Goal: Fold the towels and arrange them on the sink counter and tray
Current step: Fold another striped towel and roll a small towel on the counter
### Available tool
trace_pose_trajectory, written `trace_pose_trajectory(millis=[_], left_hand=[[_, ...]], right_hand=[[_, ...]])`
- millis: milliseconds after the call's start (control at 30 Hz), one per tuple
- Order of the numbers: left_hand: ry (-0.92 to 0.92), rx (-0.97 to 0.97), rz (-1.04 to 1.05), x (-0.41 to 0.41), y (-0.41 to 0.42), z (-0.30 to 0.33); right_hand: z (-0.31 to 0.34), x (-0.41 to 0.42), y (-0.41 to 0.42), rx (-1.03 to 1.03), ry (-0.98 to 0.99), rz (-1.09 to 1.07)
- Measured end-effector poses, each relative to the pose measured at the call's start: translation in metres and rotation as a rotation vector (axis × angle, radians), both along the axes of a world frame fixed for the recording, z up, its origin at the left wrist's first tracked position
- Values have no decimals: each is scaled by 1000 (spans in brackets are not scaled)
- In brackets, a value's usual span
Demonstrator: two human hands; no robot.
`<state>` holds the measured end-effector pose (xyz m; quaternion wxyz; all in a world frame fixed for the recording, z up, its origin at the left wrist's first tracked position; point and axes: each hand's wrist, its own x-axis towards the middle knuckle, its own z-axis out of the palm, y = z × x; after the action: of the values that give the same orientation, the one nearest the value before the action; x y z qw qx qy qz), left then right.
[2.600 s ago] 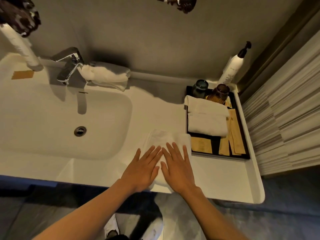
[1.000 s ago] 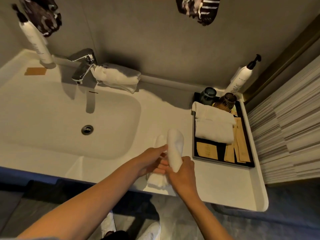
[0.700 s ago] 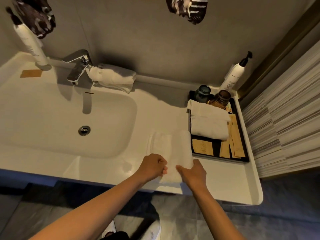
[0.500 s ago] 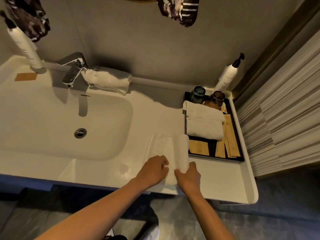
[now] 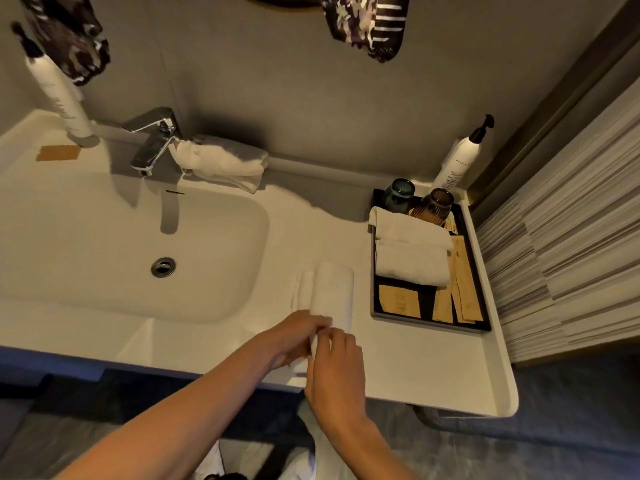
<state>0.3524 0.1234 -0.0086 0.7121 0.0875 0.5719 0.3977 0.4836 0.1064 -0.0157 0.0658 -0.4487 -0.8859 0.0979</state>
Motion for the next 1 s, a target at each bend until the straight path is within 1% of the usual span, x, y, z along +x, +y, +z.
trace_pose_trajectory(millis=[33,67,100,167,200,233,300,367,400,433,467,500,533,567,633,667,700,767,800,833,900,933,967,1000], left_hand=[[32,-11,7,-1,1,-2],[118,-28,-11,-2,3,-2],[284,-39,-87,-6,6,-2],[744,-46,-321,-14,11,1],[938,-55,-377,-16,10,3],[1031,-64,-385,-19,8,2],[1019,-120,-330,-27,2,-4],[983,-192,-340,-36,-6,-10],[990,-209,-360,-41,-8,-13],[1011,-217,-371,-44,-9,-14],[1036,-216,-375,-47,-8,-14],[1041,-210,-370,-46,-6,-16],[1032,-209,-360,-45,-4,-17],[1015,-216,-344,-43,-1,-15],[926,-213,-288,-40,2,-13],[899,-199,-270,-40,3,-15],[890,-197,-266,-41,2,-15],[909,-199,-286,-45,0,-20],[937,-196,-311,-46,-1,-23],[965,-198,-327,-46,-3,-23],[967,-198,-325,-44,-4,-24],[920,-187,-305,-42,-5,-23],[814,-166,-224,-40,-6,-19],[643,-141,-98,-39,-7,-11]], right_hand=[[-1,-1,1,38,-53,44],[2,-5,2,63,-102,87],[4,-9,3,98,-139,124],[2,-16,4,153,-190,147],[1,-20,3,151,-209,138],[-2,-24,1,138,-223,134],[-4,-34,-6,131,-312,188],[-4,-42,-16,185,-497,318],[-5,-42,-19,156,-533,374],[-4,-43,-19,131,-494,399],[1,-43,-17,89,-361,369],[7,-41,-12,39,-188,325],[11,-38,-4,-55,-28,255],[20,-36,6,-153,90,155],[26,-32,31,-226,261,-110],[24,-30,43,-289,300,-240],[22,-30,53,-449,289,-363],[11,-34,61,-887,285,-546],[6,-34,58,-1042,307,-590],[2,-32,55,-1116,334,-607],[-6,-30,52,-1114,369,-614],[-8,-29,54,-1099,389,-622],[-7,-29,59,-1105,414,-640],[-2,-28,64,-1136,472,-647]])
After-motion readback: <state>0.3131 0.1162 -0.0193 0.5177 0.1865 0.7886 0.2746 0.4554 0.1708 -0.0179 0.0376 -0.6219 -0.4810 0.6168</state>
